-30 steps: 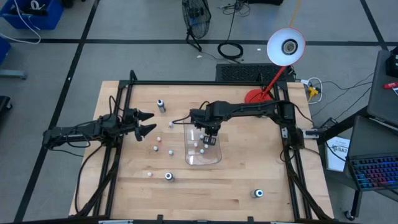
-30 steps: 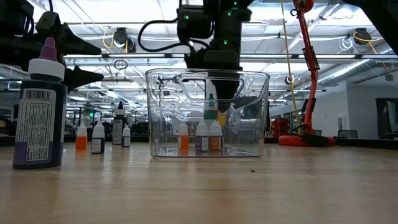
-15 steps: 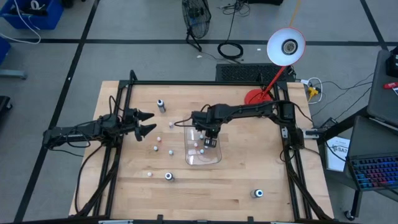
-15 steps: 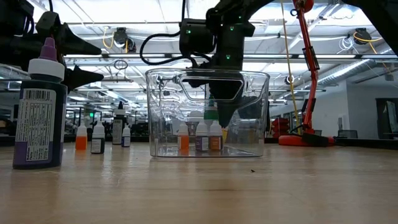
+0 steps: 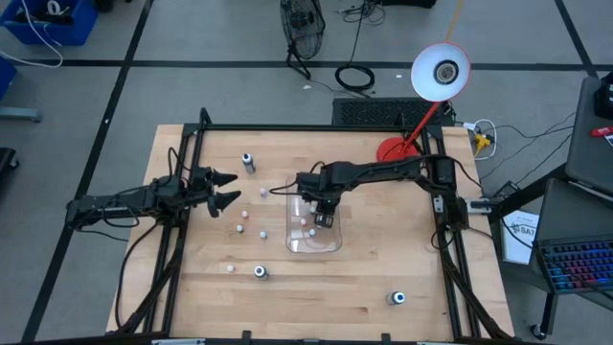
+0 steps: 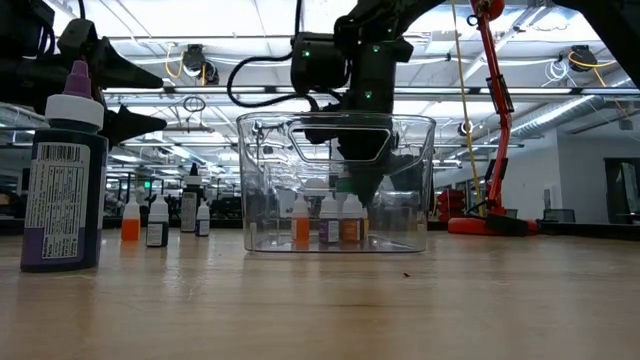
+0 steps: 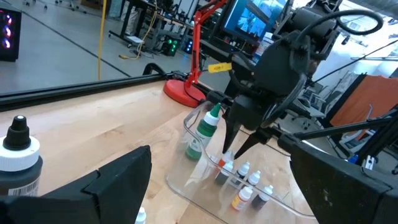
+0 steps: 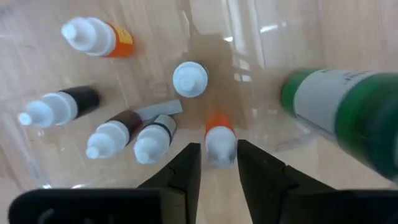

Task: Pick & Place food coloring
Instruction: Put the small yellow food coloring bottle into the transparent bin, then put the big blue food coloring bottle into the transparent bin

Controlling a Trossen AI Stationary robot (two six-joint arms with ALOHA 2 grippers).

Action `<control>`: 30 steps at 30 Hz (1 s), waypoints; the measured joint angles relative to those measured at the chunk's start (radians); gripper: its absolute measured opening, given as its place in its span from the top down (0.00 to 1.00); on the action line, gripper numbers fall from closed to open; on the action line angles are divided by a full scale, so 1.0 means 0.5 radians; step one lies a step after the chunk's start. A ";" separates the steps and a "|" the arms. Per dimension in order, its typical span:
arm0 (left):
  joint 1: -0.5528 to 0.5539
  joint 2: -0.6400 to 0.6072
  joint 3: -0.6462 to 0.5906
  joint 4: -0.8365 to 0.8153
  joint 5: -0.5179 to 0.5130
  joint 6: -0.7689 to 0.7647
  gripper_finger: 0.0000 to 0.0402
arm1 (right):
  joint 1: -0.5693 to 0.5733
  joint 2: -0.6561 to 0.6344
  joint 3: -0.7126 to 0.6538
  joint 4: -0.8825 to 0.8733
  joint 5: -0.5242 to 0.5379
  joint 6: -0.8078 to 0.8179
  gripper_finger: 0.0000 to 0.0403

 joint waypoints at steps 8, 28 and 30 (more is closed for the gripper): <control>0.000 0.000 0.000 0.000 0.000 0.000 0.06 | 0.004 -0.154 0.001 -0.032 0.000 0.187 0.77; 0.000 0.000 -0.001 0.000 0.001 0.000 0.06 | 1.150 -0.832 -0.157 -0.738 -0.206 2.594 0.78; -0.001 0.000 -0.001 0.001 0.001 0.000 0.06 | 1.291 -0.831 -0.223 -0.819 -0.228 2.806 0.78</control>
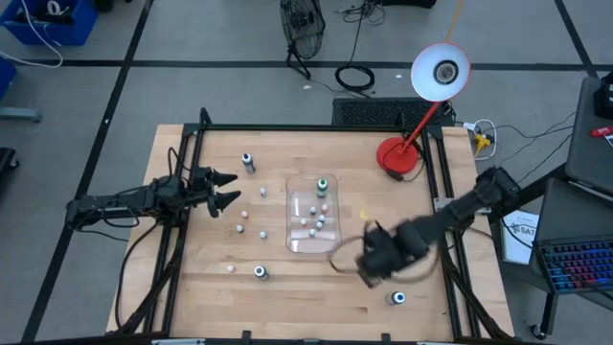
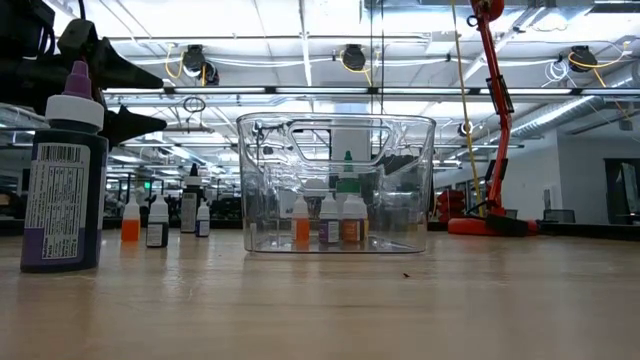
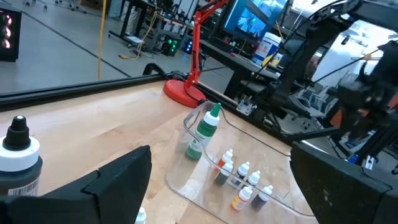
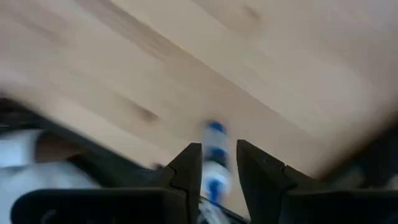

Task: Pick & Place food coloring
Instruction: Put the big blue food coloring bottle into the transparent bin

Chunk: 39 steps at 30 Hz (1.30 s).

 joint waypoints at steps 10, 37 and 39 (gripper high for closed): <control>0.000 -0.001 0.000 -0.001 0.000 0.000 0.06 | 0.327 0.001 -0.343 0.433 -0.131 0.486 0.64; 0.000 0.000 0.000 0.000 0.000 0.000 0.06 | 0.345 -0.003 -0.853 1.229 -0.316 0.575 0.59; 0.000 0.000 0.000 0.000 0.000 0.000 0.06 | 0.345 -0.003 -0.854 1.225 -0.358 0.573 0.61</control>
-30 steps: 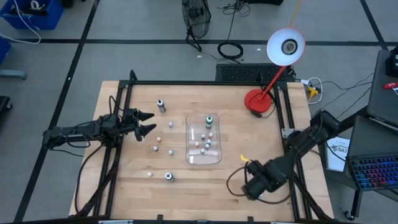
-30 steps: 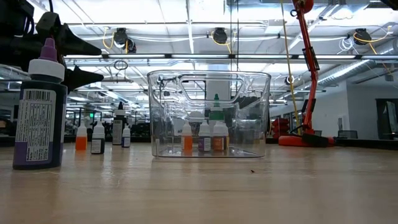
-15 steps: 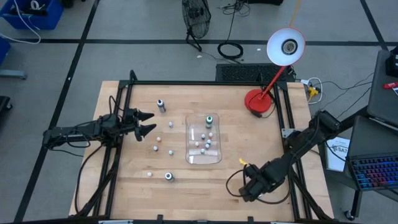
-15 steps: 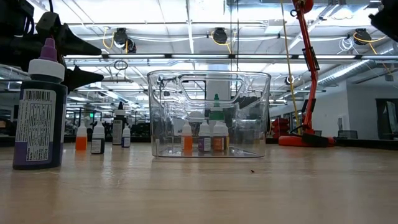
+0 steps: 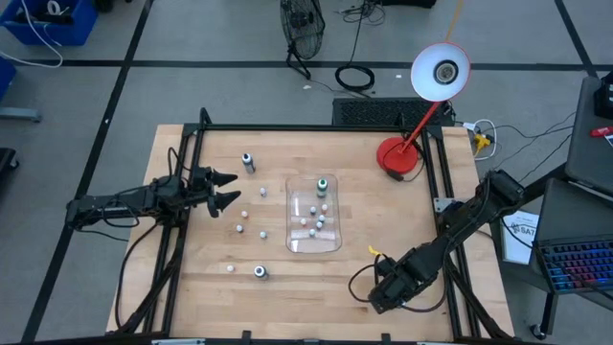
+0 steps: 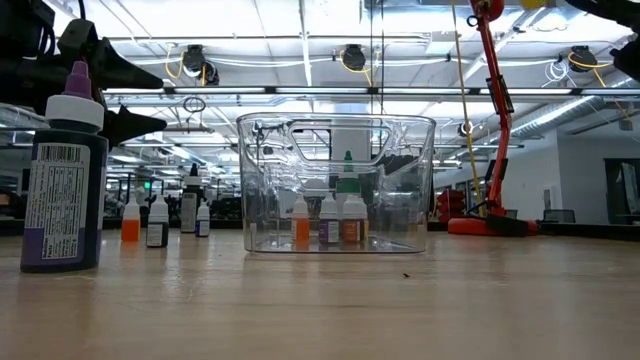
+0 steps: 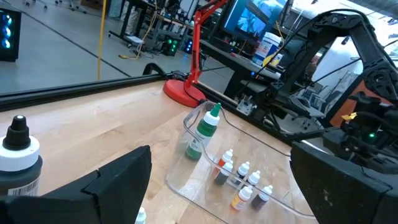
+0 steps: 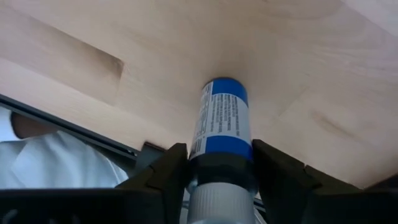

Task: Pick & Place food coloring
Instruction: Put the big blue food coloring bottle into the transparent bin

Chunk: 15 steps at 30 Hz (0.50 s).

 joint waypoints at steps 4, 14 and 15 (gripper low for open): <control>0.001 0.000 0.000 0.000 0.000 0.000 0.06 | 0.001 0.001 -0.002 -0.001 -0.040 -0.044 0.67; 0.000 0.000 0.000 0.000 0.000 0.000 0.06 | -0.010 0.001 -0.002 0.053 0.140 -0.355 0.69; 0.000 0.000 0.000 0.000 0.000 0.000 0.06 | -0.020 0.000 0.000 0.070 0.196 -0.421 0.69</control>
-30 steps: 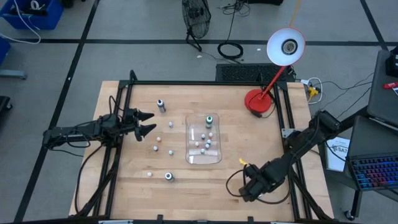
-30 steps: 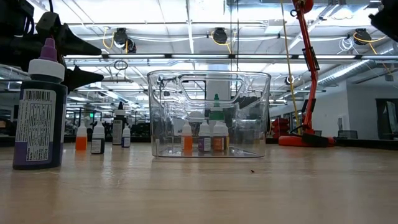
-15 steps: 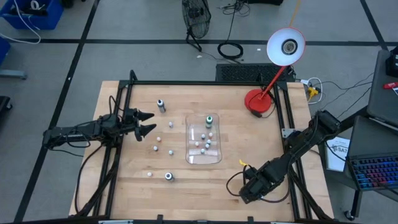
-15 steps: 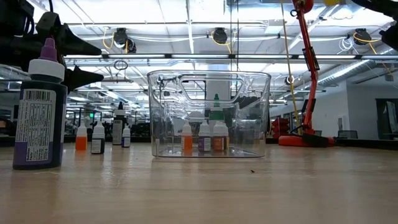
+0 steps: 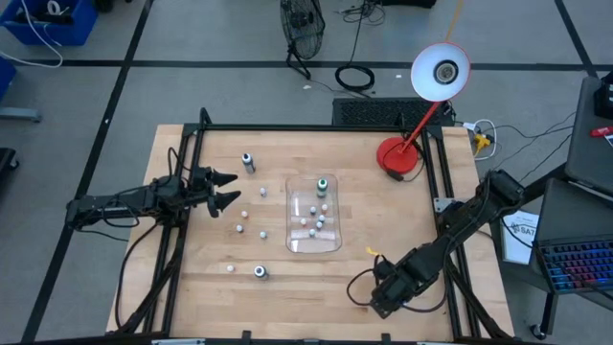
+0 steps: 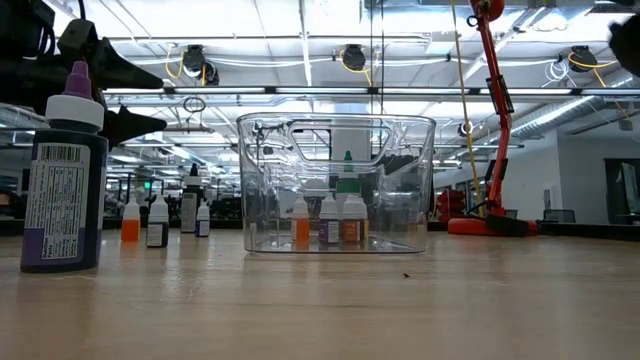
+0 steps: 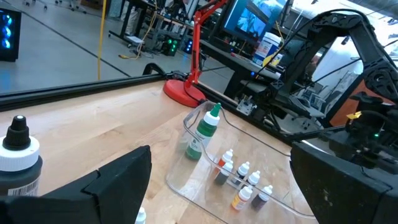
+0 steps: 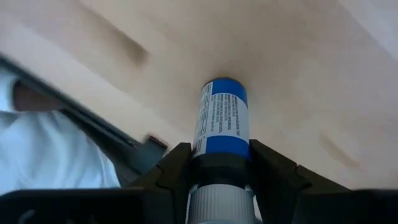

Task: Pick & Place food coloring
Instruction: Put the big blue food coloring bottle into the transparent bin

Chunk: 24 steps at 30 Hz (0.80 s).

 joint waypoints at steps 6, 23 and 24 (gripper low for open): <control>0.001 0.000 0.000 0.000 0.000 0.000 0.06 | -0.107 -0.011 0.000 0.145 0.475 -0.515 0.70; 0.000 0.000 0.000 -0.010 0.001 0.000 0.06 | -0.342 -0.458 0.038 1.355 1.169 -2.756 0.70; 0.001 0.000 0.000 -0.005 0.001 0.000 0.06 | -0.397 -0.459 0.083 1.309 1.112 -2.792 0.70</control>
